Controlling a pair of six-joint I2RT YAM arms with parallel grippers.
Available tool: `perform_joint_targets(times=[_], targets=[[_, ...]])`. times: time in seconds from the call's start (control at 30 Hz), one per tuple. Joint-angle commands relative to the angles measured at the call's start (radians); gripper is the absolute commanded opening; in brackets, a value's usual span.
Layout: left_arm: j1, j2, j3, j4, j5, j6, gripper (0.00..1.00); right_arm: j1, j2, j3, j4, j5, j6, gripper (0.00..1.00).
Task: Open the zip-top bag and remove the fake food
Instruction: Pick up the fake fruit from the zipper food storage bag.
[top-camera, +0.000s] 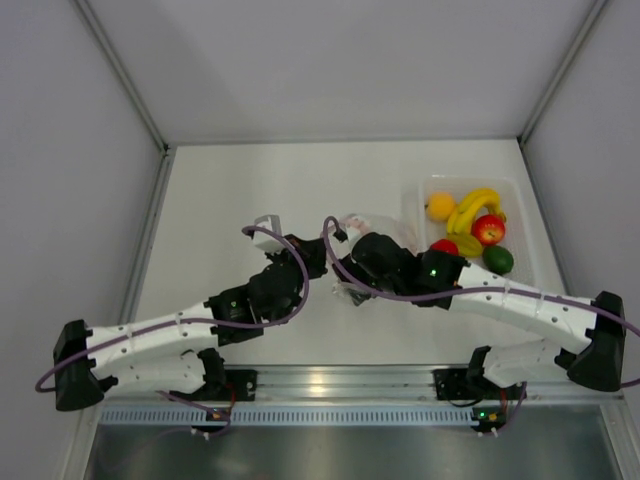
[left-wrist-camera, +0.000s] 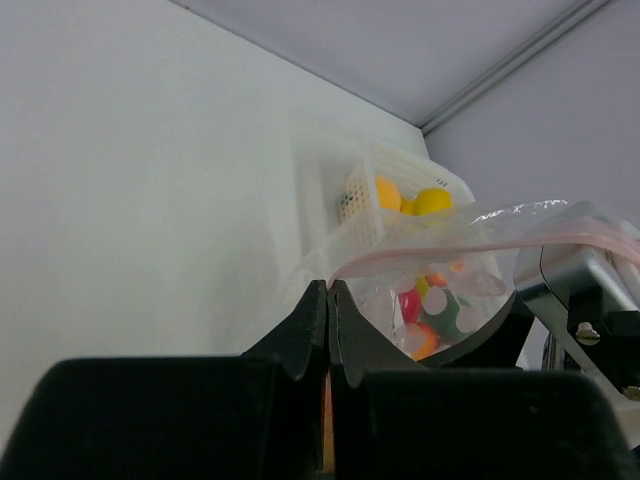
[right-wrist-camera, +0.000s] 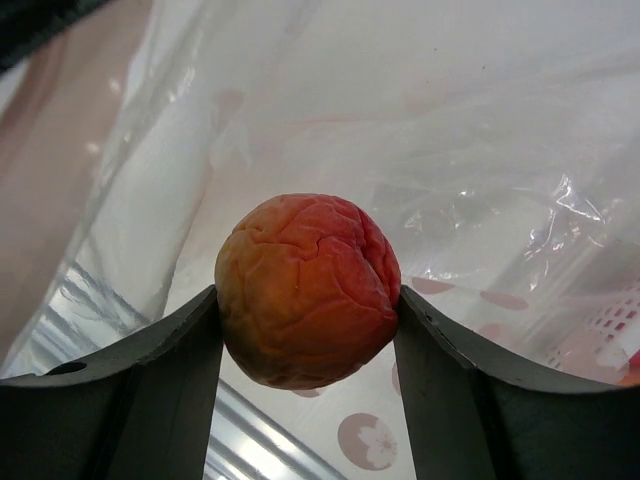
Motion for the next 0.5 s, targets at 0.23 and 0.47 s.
perform_joint_targets(times=[0.23, 0.47], targets=[[0.013, 0.007, -0.019, 0.028, 0.081, 0.097, 0.00, 0.013, -0.018, 0.108, 0.088, -0.077, -0.083, 0.00], [0.016, -0.083, -0.009, 0.028, -0.101, 0.163, 0.00, 0.014, -0.027, 0.011, 0.072, -0.209, -0.114, 0.00]])
